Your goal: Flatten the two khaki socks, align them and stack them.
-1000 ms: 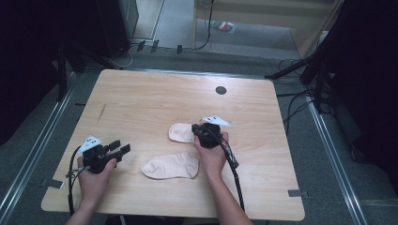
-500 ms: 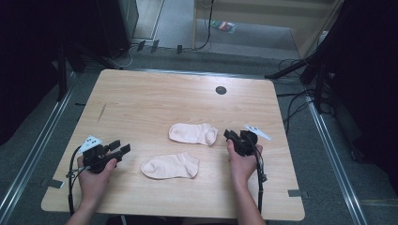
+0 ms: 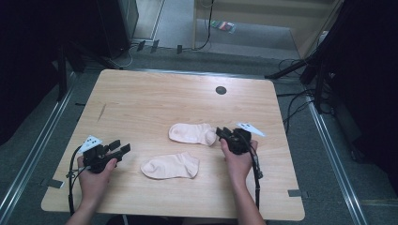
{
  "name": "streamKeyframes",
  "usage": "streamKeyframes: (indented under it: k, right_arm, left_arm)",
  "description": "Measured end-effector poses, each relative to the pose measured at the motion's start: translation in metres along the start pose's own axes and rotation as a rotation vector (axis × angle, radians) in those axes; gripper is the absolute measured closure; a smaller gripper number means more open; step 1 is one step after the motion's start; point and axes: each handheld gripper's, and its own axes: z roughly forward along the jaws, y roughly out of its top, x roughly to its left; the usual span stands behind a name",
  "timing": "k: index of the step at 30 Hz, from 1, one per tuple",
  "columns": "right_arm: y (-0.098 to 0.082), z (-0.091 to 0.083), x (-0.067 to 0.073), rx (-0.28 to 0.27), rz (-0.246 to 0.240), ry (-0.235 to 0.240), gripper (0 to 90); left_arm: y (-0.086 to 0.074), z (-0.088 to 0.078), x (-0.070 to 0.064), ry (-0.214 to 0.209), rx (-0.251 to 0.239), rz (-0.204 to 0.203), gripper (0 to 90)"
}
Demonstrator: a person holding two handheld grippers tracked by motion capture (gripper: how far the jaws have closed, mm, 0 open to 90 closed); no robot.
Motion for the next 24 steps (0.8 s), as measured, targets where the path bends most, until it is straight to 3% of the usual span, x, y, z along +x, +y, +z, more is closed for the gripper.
streamKeyframes:
  k: [2,4,7,9,11,14,21,24]
  right_arm:
    - [0.001,0.007,0.015,0.019,-0.061,-0.01,64.9]
    - [0.002,0.013,0.026,0.015,-0.122,-0.092,59.2]
    - [0.006,0.023,0.02,0.015,-0.077,-0.151,52.9]
    - [0.006,0.031,0.011,0.069,-0.033,-0.146,52.2]
    - [0.003,0.035,0.006,0.1,-0.054,-0.178,57.8]
    - [-0.005,0.036,0.001,0.113,-0.094,-0.21,59.1]
    - [-0.013,0.031,-0.01,0.117,-0.155,-0.245,49.6]
    - [-0.008,0.025,-0.013,0.083,-0.138,-0.184,54.4]
  left_arm:
    - [0.0,0.0,0.0,0.0,0.002,0.001,46.3]
    - [0.0,0.0,0.0,-0.002,0.002,0.001,46.2]
    - [0.0,0.0,0.0,-0.007,-0.003,-0.001,46.2]
    - [0.0,0.0,0.0,-0.009,-0.004,-0.004,46.3]
    - [0.0,0.0,0.0,-0.01,-0.005,-0.004,46.4]
    - [0.0,-0.001,-0.001,-0.004,-0.012,0.007,47.1]
    - [0.016,0.005,-0.009,-0.039,0.0,-0.001,47.5]
    - [0.03,0.013,-0.018,-0.056,0.001,0.024,49.1]
